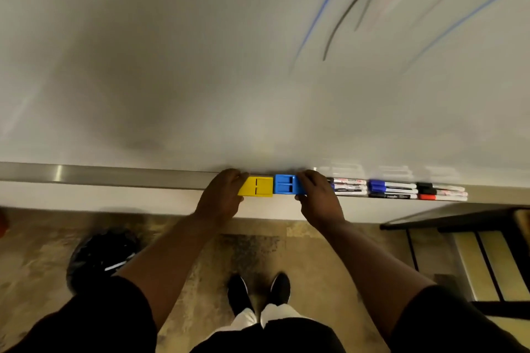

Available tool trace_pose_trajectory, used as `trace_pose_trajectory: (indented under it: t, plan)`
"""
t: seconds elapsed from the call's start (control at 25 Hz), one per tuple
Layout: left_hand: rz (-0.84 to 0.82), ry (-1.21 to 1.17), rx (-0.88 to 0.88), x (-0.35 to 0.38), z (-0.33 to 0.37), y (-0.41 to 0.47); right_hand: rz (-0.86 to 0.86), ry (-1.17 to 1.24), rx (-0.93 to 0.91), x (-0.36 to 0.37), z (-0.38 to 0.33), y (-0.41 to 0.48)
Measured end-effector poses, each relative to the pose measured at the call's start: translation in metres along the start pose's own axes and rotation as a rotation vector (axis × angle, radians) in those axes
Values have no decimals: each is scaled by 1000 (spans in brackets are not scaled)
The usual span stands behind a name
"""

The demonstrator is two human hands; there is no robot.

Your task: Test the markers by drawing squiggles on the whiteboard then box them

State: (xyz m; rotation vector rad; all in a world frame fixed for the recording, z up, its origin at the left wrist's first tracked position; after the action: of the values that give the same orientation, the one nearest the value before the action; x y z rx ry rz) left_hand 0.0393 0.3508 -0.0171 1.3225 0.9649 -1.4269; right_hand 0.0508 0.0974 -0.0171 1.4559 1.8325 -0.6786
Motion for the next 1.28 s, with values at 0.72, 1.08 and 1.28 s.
trace_pose_trajectory:
  t: [0.72,1.08,1.28]
  plan:
    - [47,24,-17,33,-13,11,42,-45,11,38,9,10]
    - [-29,60,-20,51,5,-13,6,-72,93,45,9,-5]
    - [-88,69,-6,51,8,-14,-124,-114,161,55,13,-13]
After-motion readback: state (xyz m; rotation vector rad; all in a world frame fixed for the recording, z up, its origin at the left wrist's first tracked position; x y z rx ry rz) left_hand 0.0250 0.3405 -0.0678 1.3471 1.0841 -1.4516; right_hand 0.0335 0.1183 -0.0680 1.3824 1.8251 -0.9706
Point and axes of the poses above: each hand's wrist, its own y-axis towards the middle knuckle, its own x-axis out of the palm, z = x × y, the point moved 5 cm from there along y, towards the middle knuckle, and after that the axes turned 15 degrees about y, right-handed, at the moved point
